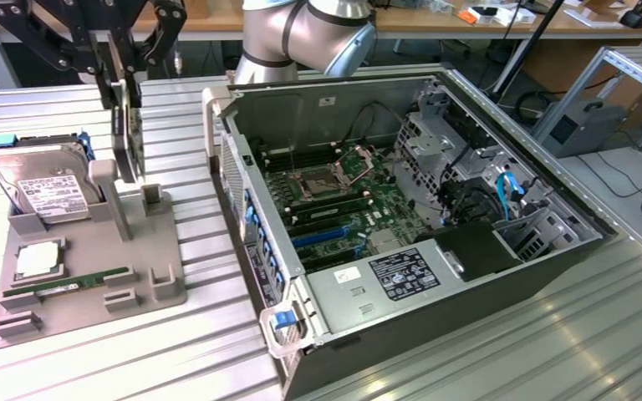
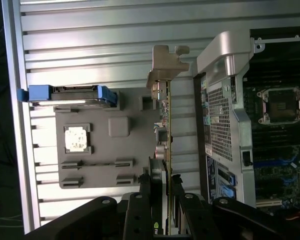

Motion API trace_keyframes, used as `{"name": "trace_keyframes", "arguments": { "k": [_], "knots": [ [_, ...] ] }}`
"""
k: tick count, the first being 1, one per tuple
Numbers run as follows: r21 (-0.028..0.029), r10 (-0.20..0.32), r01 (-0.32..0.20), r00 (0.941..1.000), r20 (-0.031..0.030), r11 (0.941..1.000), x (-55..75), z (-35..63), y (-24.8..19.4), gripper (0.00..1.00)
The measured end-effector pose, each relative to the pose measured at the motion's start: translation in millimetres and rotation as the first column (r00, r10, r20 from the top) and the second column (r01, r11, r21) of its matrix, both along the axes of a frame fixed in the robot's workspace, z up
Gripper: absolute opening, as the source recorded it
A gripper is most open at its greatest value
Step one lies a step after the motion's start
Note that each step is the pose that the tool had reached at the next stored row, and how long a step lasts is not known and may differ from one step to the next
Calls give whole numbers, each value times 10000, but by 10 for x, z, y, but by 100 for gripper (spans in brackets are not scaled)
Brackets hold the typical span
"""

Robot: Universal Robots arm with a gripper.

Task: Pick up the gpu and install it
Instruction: 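Pick up the gpu and move the gpu toward the slot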

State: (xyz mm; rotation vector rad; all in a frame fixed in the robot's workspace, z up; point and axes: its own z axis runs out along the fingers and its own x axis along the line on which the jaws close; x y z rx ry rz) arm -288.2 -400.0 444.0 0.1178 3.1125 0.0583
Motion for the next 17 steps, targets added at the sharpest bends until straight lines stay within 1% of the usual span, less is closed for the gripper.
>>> {"name": "trace_keyframes", "arguments": {
  "k": [7,17],
  "knots": [
    [1,0,0,10000,1,10000,0,59,0,27],
    [1,0,0,10000,1,10000,18,61,0,27]
  ]
}}
